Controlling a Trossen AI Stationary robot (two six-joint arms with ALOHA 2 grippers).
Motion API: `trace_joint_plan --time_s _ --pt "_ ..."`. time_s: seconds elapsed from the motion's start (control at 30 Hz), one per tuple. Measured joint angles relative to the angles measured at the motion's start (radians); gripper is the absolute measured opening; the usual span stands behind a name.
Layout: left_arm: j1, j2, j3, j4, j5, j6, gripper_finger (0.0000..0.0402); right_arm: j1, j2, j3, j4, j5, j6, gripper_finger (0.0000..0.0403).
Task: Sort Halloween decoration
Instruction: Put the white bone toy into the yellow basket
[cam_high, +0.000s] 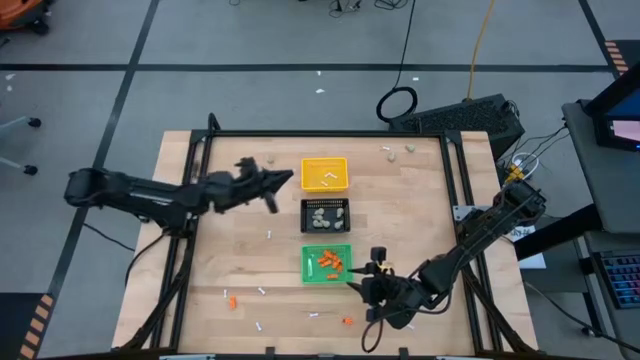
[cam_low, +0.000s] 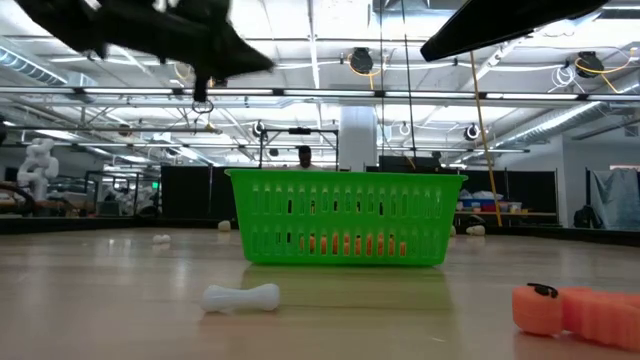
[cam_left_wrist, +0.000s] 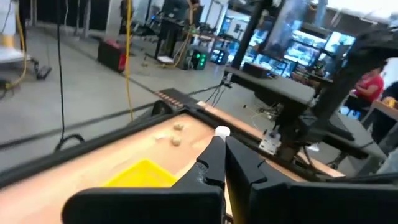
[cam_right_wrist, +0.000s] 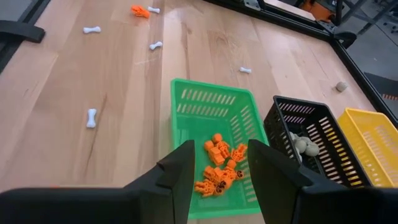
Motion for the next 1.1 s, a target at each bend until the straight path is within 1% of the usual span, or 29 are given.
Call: trace_joint_plan --time_s 0.1,0.27,0.4,0.5,0.67,0.83,0.93,1.0,1.1 --pt "0.072 0.143 0.007 0.085 0.052 -0.066 0.0 -0.004 0.0 0.0 0.0 0.0 0.003 0.0137" --pt "0.172 0.352 0.074 0.092 0.122 -0.094 0.0 -0.003 0.0 0.0 0.0 0.0 0.007 0.0137" --pt "0.206 0.498 0.14 0.089 0.21 -0.094 0.0 -0.004 0.0 0.0 0.0 0.0 0.011 0.0137" --pt "0.213 0.564 0.177 0.081 0.227 -0.089 0.0 -0.004 0.0 0.0 0.0 0.0 0.011 0.0137" --pt "0.212 0.578 0.205 0.05 0.215 -0.07 0.0 -0.003 0.0 0.0 0.0 -0.002 0.011 0.0137" --pt "0.215 0.577 0.249 -0.115 0.203 -0.051 0.0 -0.003 0.0 0.0 0.0 -0.003 0.006 0.0137" --pt "0.212 0.581 0.272 -0.203 0.157 -0.015 0.0 -0.003 0.0 0.0 0.0 -0.003 0.002 0.0137" --pt "0.212 0.581 0.28 -0.234 0.139 -0.012 0.0 -0.003 0.0 0.0 0.0 -0.003 0.002 0.0137" --pt "0.218 0.581 0.296 -0.271 0.139 -0.012 0.0 -0.003 0.0 0.0 0.0 -0.003 0.006 0.0137"
